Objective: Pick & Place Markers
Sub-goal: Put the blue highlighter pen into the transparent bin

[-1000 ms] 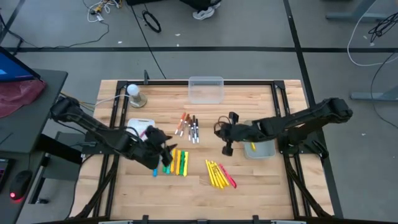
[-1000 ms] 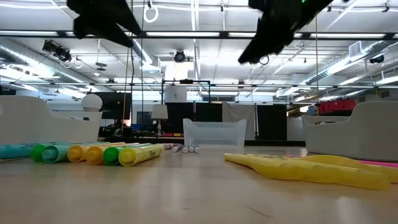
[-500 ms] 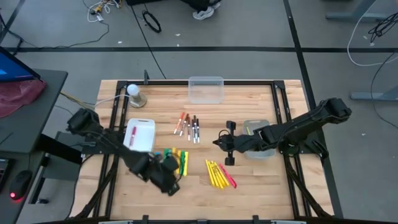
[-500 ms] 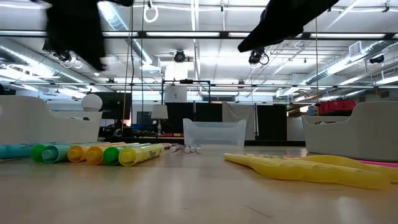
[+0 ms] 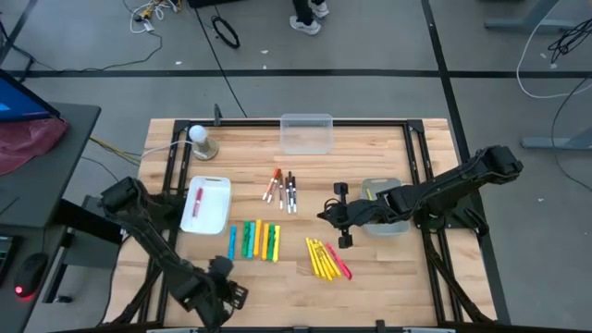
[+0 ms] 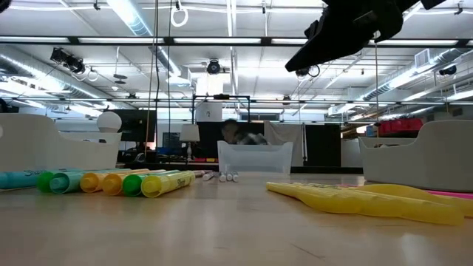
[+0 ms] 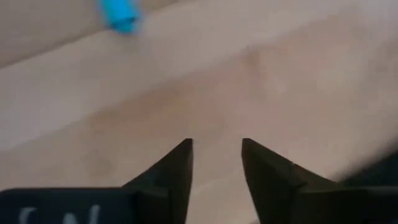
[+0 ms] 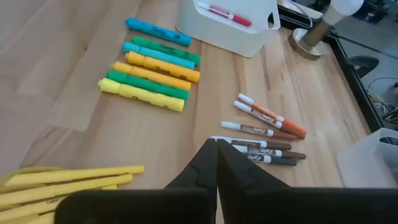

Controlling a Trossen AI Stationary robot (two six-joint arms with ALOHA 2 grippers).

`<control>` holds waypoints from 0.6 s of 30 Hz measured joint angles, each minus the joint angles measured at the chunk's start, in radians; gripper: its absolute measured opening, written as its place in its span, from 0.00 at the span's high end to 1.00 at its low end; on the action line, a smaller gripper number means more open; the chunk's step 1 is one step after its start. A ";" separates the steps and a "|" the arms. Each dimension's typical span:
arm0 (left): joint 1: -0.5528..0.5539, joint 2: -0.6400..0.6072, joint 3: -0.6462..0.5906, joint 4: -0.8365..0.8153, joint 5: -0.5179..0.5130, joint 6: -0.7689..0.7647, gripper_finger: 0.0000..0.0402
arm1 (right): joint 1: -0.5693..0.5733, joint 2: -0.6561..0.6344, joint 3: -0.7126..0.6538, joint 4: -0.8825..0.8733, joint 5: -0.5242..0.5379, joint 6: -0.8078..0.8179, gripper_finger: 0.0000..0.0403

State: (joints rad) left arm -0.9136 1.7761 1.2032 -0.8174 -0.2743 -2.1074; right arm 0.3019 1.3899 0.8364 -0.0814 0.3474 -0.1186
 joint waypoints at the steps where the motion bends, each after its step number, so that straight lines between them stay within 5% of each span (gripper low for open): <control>1: -0.006 0.012 0.000 -0.029 0.000 -0.042 0.60 | 0.000 0.000 0.000 0.000 0.000 -0.005 0.99; 9: 0.015 0.105 -0.001 -0.127 -0.029 -0.186 0.39 | 0.000 0.000 0.000 -0.005 0.000 -0.021 0.99; 18: 0.090 0.195 0.005 -0.155 -0.082 -0.185 0.44 | 0.000 0.000 0.000 -0.006 0.000 -0.021 0.99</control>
State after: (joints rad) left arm -0.8235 1.9710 1.2084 -0.9727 -0.3565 -2.2924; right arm 0.3019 1.3899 0.8364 -0.0879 0.3470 -0.1395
